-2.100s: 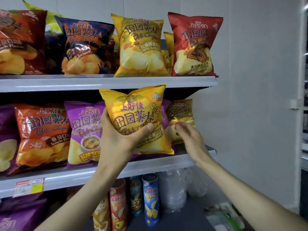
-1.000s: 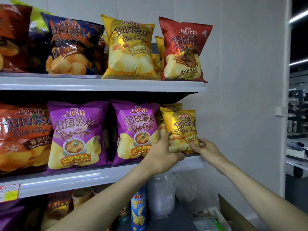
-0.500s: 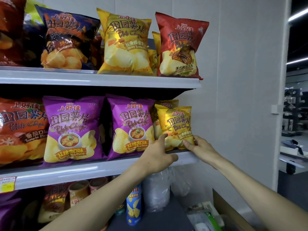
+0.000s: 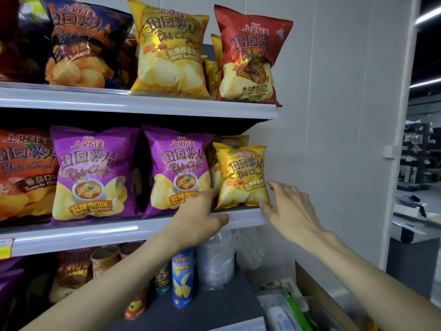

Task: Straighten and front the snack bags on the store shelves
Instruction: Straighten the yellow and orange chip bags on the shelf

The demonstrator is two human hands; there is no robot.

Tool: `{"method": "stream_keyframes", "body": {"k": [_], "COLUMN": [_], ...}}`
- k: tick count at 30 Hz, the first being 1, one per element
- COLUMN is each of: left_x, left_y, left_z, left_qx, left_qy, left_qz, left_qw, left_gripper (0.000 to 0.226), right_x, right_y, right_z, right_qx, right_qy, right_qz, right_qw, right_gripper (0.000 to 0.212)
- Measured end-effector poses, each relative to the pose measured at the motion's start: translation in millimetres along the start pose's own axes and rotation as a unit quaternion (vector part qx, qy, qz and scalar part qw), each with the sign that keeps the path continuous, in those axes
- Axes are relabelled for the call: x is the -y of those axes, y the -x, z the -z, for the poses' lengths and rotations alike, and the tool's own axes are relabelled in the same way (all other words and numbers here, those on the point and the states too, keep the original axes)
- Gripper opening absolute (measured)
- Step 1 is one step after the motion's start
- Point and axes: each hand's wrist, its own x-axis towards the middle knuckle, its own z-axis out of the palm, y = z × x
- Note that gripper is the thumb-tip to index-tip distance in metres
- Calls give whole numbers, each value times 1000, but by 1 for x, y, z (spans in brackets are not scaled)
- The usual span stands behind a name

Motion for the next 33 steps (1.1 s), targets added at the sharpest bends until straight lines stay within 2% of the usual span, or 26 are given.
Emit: {"method": "stream_keyframes", "body": {"k": [2,11,17,22,28,33], "left_x": [3,37,78,121,181,218], "left_y": [11,64,97,117,120,116], "left_z": [10,69,126,173,216,233], "left_qx": [-10,-86,-133,-166,-200,-250], "left_qy": [-43,-184,-216,-219,-219,-144], "left_qz": [-3,57,127,165,206,191], "left_qw": [999,978,959,947,932,938], "left_gripper": [68,60,56,60,84,92], "right_x": [15,107,184,230,276,307], "right_y": [9,19,11,5,-15,-33], "right_z": [12,13,2,-13,-30,-45], "right_qx": [-16,8,-2,32,75,108], "right_qy": [29,-36,-98,-163,-287,-345], "right_qz": [45,167,228,222,134,51], "right_qw": [998,985,969,961,946,931], "right_gripper": [58,57,56,66,90,112]}}
